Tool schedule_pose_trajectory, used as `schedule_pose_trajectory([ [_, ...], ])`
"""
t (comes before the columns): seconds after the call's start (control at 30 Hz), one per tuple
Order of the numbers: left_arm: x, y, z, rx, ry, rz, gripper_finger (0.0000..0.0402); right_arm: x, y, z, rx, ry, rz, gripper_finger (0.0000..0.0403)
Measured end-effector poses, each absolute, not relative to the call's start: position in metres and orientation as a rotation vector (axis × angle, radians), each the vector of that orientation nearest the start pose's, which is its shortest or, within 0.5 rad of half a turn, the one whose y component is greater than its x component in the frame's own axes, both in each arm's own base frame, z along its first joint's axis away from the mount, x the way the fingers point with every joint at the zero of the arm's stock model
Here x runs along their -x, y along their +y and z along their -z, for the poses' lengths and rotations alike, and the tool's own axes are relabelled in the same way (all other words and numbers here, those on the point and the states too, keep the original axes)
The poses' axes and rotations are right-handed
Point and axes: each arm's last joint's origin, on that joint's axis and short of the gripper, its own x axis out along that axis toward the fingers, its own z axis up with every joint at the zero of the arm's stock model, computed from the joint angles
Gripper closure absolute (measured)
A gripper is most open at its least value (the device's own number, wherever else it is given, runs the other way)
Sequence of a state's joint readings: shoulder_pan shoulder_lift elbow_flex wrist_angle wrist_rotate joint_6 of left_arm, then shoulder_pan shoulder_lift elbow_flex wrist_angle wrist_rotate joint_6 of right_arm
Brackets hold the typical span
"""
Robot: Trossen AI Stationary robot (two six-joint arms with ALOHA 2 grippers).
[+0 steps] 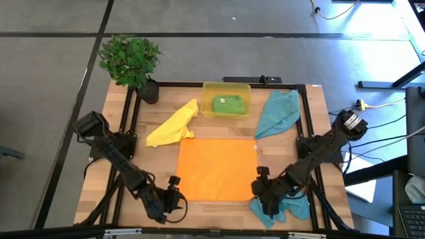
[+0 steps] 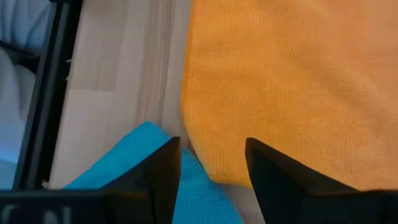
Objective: Fold microfiber towels
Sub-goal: Fold the orange microfiber cloth
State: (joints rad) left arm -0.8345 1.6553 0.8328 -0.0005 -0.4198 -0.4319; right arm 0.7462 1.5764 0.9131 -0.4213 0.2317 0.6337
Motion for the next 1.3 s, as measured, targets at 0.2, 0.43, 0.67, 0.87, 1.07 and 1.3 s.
schedule_pose_trajectory([
  [0.2, -0.229, -0.23, -0.169, -0.103, 0.681, 0.219, 0.0221, -0.216, 0.189, -0.175, -0.023, 1.095, -0.012, 0.0222],
  [0.43, -0.234, -0.211, -0.161, -0.128, 0.784, 0.098, 0.022, -0.219, 0.159, -0.172, 0.001, 1.162, 0.223, 0.0241],
  [0.67, -0.242, -0.209, -0.155, -0.019, 0.79, 0.089, 0.022, -0.246, 0.114, -0.172, 0.053, 1.171, 0.312, 0.029],
  [0.87, -0.239, -0.21, -0.136, -0.014, 0.899, 0.066, 0.022, -0.261, 0.07, -0.171, 0.036, 1.224, 0.366, 0.0385],
  [1.07, -0.234, -0.216, -0.132, 0.0, 0.912, 0.07, 0.022, -0.265, 0.046, -0.17, 0.001, 1.284, 0.354, 0.0381],
  [1.3, -0.224, -0.21, -0.126, -0.039, 1.013, 0.003, 0.022, -0.262, 0.041, -0.169, -0.009, 1.325, 0.369, 0.0393],
])
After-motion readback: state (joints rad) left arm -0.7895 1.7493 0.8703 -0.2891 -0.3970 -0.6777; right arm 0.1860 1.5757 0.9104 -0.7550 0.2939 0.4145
